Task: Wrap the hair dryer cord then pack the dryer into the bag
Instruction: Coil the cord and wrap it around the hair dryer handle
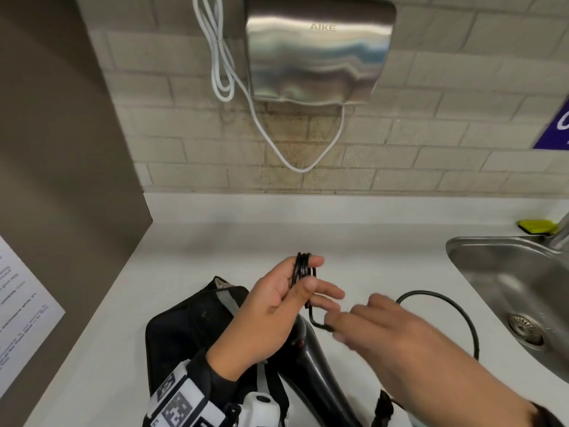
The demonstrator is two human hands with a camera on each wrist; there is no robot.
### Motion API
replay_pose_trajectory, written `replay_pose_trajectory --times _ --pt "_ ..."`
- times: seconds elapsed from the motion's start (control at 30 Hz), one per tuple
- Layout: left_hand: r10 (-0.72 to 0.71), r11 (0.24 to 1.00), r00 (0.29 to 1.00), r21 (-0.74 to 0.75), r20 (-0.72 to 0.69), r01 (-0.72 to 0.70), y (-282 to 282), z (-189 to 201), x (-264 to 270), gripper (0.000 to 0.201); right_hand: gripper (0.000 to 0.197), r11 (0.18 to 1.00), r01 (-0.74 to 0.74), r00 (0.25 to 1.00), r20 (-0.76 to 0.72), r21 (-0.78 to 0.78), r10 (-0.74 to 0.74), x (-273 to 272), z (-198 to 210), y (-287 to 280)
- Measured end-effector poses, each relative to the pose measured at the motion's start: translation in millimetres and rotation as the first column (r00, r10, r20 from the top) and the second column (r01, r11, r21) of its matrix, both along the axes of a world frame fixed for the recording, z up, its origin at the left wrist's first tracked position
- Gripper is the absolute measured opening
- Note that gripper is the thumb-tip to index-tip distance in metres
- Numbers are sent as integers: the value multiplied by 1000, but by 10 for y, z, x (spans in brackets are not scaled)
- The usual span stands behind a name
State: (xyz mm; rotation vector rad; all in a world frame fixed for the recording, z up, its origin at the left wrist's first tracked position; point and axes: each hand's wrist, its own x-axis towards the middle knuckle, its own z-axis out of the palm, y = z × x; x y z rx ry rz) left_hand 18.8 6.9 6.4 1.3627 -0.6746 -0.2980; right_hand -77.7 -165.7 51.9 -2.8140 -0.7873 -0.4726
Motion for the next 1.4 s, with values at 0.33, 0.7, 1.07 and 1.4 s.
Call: replay_pose_trajectory --times 0.33,0.7,1.07,1.4 --pt "-236 972 971 29 35 235 71 24 -3 34 22 872 22 1000 7 490 -30 359 -6 -26" --pt "-322 946 946 24 19 322 103 44 83 26 29 665 84 917 -318 742 239 523 -283 64" --pt "-252 967 967 33 -38 253 99 43 98 51 28 612 75 924 -286 787 255 532 -318 97" --pt "-54 992 990 122 133 38 76 -8 124 51 25 537 114 961 -229 836 153 509 -344 163"
